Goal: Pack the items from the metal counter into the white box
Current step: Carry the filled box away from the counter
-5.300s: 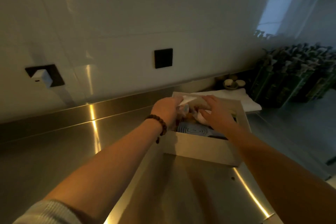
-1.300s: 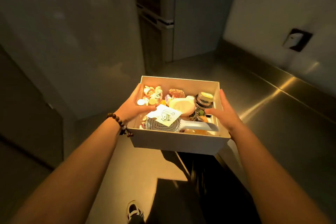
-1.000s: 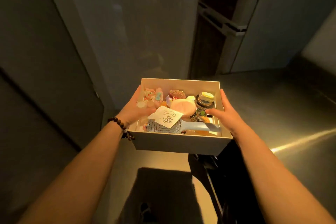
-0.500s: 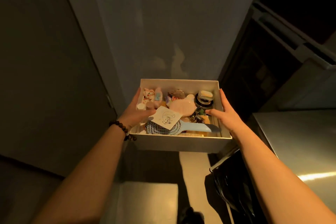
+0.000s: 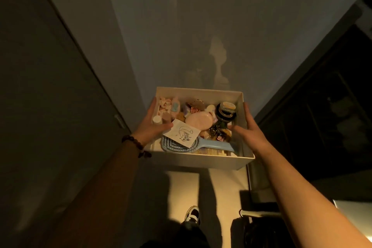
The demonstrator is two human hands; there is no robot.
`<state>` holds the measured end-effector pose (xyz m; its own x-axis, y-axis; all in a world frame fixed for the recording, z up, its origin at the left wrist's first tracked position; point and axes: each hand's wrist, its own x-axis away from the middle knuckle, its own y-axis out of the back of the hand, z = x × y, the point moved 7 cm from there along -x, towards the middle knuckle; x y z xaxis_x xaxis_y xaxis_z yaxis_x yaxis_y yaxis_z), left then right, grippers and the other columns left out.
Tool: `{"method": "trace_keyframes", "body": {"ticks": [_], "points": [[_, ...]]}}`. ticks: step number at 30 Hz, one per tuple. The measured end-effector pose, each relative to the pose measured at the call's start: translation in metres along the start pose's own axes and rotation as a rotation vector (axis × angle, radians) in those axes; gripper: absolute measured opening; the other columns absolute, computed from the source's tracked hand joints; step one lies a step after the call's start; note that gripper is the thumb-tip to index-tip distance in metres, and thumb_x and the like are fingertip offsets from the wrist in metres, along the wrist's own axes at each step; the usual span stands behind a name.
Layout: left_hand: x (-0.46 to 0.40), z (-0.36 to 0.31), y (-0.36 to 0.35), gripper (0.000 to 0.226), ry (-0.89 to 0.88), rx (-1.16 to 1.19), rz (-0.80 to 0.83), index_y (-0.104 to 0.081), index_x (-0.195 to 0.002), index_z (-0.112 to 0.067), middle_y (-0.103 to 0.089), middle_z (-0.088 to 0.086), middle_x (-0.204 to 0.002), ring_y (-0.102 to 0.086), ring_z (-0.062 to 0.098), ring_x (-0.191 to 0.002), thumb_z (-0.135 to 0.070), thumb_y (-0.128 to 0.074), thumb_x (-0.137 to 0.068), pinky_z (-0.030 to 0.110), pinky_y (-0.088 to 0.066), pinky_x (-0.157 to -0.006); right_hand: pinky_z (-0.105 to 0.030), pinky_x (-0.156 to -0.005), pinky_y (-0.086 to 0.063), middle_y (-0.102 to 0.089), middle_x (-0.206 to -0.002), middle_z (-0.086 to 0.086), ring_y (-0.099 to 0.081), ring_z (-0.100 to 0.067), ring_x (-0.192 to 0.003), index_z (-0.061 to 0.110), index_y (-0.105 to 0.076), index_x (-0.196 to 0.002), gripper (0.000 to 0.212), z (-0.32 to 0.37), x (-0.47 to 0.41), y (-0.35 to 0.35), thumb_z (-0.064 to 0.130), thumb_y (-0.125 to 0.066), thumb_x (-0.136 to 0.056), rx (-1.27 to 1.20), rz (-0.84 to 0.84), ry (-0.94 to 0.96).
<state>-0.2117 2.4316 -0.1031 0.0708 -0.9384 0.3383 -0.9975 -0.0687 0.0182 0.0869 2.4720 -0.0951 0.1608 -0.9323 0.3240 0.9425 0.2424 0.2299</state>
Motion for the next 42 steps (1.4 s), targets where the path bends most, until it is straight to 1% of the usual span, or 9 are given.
{"method": "trace_keyframes", "body": {"ticks": [4,7,10,16,20,25,32,37,42], "points": [[-0.060,0.012,0.005,0.091,-0.067,-0.125,-0.047,-0.011,-0.149,-0.019,-0.042,0.010,-0.141,-0.047,0.020,-0.122,0.006,-0.065,-0.080,0.031,-0.047,-0.093,-0.035,-0.098,-0.039,-0.025,-0.155,0.004,-0.033,-0.021,-0.134,0.060,-0.009,-0.139,0.089,-0.022,-0.061,-0.004,0.024,-0.067,-0.083,0.021,-0.010,-0.028],[-0.105,0.048,0.010,0.098,-0.030,-0.165,-0.014,-0.010,-0.149,-0.027,-0.036,0.000,-0.145,-0.043,0.015,-0.125,-0.006,-0.073,-0.077,0.029,-0.049,-0.089,-0.010,-0.068,-0.048,-0.028,-0.149,0.010,-0.043,-0.002,-0.114,0.058,-0.010,-0.141,0.088,-0.055,-0.103,-0.015,0.016,-0.065,-0.085,-0.011,0.019,-0.031],[-0.147,0.102,0.017,0.102,-0.010,-0.156,-0.032,-0.005,-0.148,-0.029,-0.031,-0.005,-0.142,-0.037,0.008,-0.124,-0.006,-0.074,-0.076,0.008,-0.044,-0.076,-0.006,-0.058,-0.047,-0.032,-0.134,0.017,-0.048,0.007,-0.095,0.059,-0.013,-0.140,0.088,-0.105,-0.143,-0.031,0.014,-0.064,-0.085,-0.037,0.023,-0.065],[-0.233,0.244,0.029,0.099,0.035,-0.097,-0.025,-0.007,-0.149,-0.027,-0.027,0.001,-0.151,-0.037,0.011,-0.128,0.002,-0.070,-0.078,0.022,-0.044,-0.088,-0.009,-0.060,-0.049,-0.040,-0.122,0.023,-0.057,0.019,-0.089,0.048,-0.015,-0.144,0.086,-0.233,-0.222,-0.075,0.004,-0.060,-0.086,-0.046,0.025,-0.073],[-0.288,0.339,0.030,0.100,0.013,-0.088,0.000,-0.006,-0.150,-0.024,-0.026,0.008,-0.152,-0.038,0.018,-0.131,0.008,-0.067,-0.078,0.029,-0.049,-0.091,-0.008,-0.065,-0.048,-0.034,-0.132,0.019,-0.049,0.005,-0.106,0.045,-0.013,-0.146,0.086,-0.323,-0.275,-0.103,0.006,-0.060,-0.087,-0.045,0.001,-0.081],[-0.353,0.453,0.039,0.103,0.030,-0.105,-0.050,-0.004,-0.148,-0.031,-0.031,0.008,-0.148,-0.043,0.014,-0.117,0.001,-0.071,-0.077,0.008,-0.045,-0.065,-0.009,-0.068,-0.047,-0.030,-0.136,0.019,-0.040,-0.005,-0.120,0.046,-0.011,-0.147,0.086,-0.425,-0.338,-0.134,0.010,-0.061,-0.087,-0.013,-0.007,-0.033],[-0.414,0.556,0.045,0.105,-0.010,-0.175,-0.058,-0.005,-0.149,-0.028,-0.028,0.003,-0.149,-0.035,0.008,-0.121,0.004,-0.071,-0.074,0.007,-0.043,-0.072,-0.004,-0.068,-0.045,-0.035,-0.135,0.018,-0.050,0.011,-0.106,0.039,-0.014,-0.148,0.085,-0.526,-0.397,-0.165,0.005,-0.062,-0.086,0.015,-0.022,-0.004],[-0.442,0.582,0.041,0.100,-0.005,-0.103,-0.079,-0.008,-0.149,-0.025,-0.032,0.007,-0.147,-0.040,0.024,-0.129,-0.018,-0.072,-0.072,0.044,-0.041,-0.101,-0.007,-0.081,-0.044,-0.032,-0.138,0.017,-0.042,-0.004,-0.122,0.036,-0.013,-0.149,0.086,-0.561,-0.425,-0.166,0.006,-0.063,-0.086,0.028,-0.063,0.012],[-0.463,0.597,0.045,0.098,0.007,-0.083,-0.078,-0.012,-0.148,-0.032,-0.039,0.008,-0.144,-0.046,0.025,-0.125,-0.032,-0.064,-0.065,0.050,-0.041,-0.101,-0.014,-0.087,-0.043,-0.030,-0.136,0.018,-0.036,-0.005,-0.125,0.039,-0.008,-0.149,0.092,-0.578,-0.450,-0.173,0.009,-0.067,-0.084,0.023,-0.037,0.013]]}}
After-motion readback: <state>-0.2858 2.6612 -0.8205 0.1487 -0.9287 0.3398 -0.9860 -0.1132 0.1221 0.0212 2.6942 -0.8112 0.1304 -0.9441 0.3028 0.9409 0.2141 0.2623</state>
